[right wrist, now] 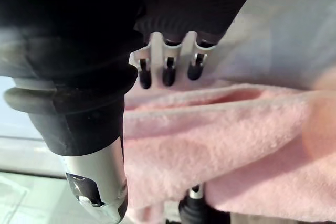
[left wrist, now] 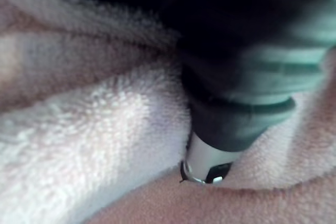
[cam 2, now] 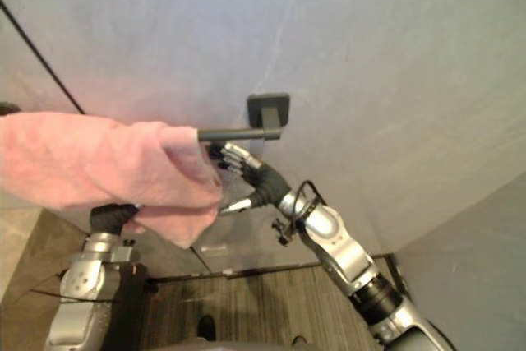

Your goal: Organize washtable

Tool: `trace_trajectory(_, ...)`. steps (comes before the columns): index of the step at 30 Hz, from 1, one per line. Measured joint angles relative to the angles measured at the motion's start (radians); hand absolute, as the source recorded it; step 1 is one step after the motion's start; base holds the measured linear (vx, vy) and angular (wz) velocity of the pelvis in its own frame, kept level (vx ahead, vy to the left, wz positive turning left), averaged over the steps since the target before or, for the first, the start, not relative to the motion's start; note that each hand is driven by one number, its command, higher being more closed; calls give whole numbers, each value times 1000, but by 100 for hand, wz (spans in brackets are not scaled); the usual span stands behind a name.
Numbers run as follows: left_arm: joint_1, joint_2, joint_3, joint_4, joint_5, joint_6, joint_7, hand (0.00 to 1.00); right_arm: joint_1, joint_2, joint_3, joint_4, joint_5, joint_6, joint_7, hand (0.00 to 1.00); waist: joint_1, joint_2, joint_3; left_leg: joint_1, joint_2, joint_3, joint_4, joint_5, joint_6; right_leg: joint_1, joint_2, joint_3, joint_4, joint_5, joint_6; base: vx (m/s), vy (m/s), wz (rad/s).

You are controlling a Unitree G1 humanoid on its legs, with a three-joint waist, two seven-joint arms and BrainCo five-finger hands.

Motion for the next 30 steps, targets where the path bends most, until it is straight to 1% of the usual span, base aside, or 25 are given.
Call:
trace_trajectory(6, -2, -13, -1, 8, 0, 0, 4, 100, -64, 25, 71, 19, -1, 0, -3, 0, 0, 0, -1, 0, 0, -1, 0, 5, 1, -1, 0, 0, 1, 1, 0, -18, 3, 0)
trace_trajectory(16, -4, -35, -3, 10, 0, 0, 7, 100, -106, 57, 94, 64, -13, 0, -25, 0, 0, 1, -4, -3, 2, -4, 0, 13, -1, -1, 2, -2, 2, 1, -1, 0, 0, 0)
trace_trajectory(21, -4, -40, -4, 46, -1, 0, 18, 100, -134, 79, 112, 98, -27, 0, -29, 0, -1, 3, -26, -6, 7, -9, 0, 16, -4, -2, 6, -5, 2, 2, -2, 0, 0, 0)
trace_trajectory(27, -4, -40, -3, 46, -4, 0, 22, 100, -171, 112, 113, 110, -44, 0, -60, 0, 2, 3, -26, -23, 15, -23, 0, 24, -7, -14, 14, -18, 1, 4, -5, -30, -7, 5)
trace_trajectory(30, -4, -40, -3, 46, -6, 0, 22, 100, -194, 129, 112, 145, -46, 0, -67, 0, 4, 2, -27, -24, 16, -23, 0, 25, -7, -14, 15, -18, 0, 6, -7, 0, 0, 0)
